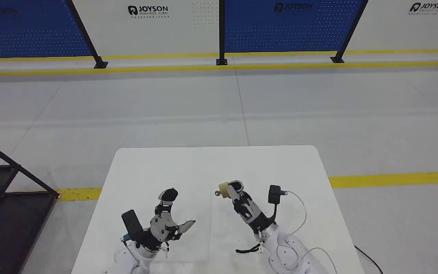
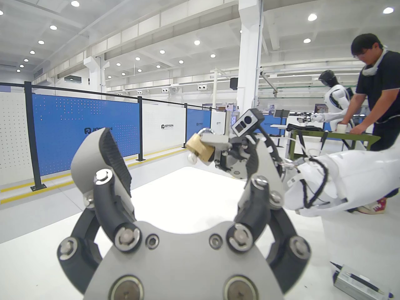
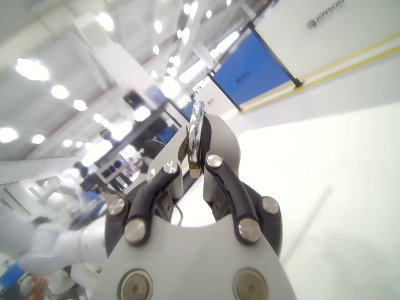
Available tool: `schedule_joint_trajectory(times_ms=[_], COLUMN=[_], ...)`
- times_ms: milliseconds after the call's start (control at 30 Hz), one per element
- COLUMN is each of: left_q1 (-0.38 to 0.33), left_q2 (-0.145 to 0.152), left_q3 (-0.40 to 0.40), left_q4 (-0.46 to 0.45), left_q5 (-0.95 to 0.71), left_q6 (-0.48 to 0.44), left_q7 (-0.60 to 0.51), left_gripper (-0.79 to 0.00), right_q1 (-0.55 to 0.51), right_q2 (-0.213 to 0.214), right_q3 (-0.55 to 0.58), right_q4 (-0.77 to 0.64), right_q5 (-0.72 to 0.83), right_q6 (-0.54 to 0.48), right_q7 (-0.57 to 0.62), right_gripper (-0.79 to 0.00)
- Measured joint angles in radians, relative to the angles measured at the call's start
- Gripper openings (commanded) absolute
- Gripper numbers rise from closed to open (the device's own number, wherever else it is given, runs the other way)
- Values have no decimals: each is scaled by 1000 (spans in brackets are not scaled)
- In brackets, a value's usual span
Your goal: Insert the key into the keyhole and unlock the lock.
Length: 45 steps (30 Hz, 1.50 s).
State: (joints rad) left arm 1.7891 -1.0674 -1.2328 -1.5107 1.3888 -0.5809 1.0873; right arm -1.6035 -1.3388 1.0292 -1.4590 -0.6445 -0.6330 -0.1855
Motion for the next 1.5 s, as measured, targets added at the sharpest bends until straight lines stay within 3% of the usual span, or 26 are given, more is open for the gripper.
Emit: schedule_joint_trajectory(times_ms=[133,333,467,667,800,833,933,1500], left_q1=[86,136,138,138,138,138,138,138], left_q2=[23,32,32,32,32,32,32,32], left_q3=[-111,-176,-181,-180,-180,-180,-180,-180], left_q4=[-34,-48,-49,-49,-49,-49,-49,-49], left_q5=[-18,-51,-57,-57,-57,-57,-57,-57], left_q6=[-35,-31,-25,-25,-25,-25,-25,-25], left_q7=[-22,-53,-60,-59,-59,-59,-59,-59], left_gripper=[0,0,0,0,0,0,0,0], right_q1=[48,120,154,172,172,172,170,144], right_q2=[-8,-33,-44,-53,-55,-55,-55,-44], right_q3=[-56,-153,-199,-237,-242,-241,-239,-217], right_q4=[30,105,147,170,170,170,167,128], right_q5=[-79,-196,-236,-260,-252,-251,-250,-241], right_q6=[155,384,452,476,464,462,458,385], right_q7=[152,262,336,375,361,357,346,274], right_gripper=[-785,-785,-785,-785,-431,-172,0,0])
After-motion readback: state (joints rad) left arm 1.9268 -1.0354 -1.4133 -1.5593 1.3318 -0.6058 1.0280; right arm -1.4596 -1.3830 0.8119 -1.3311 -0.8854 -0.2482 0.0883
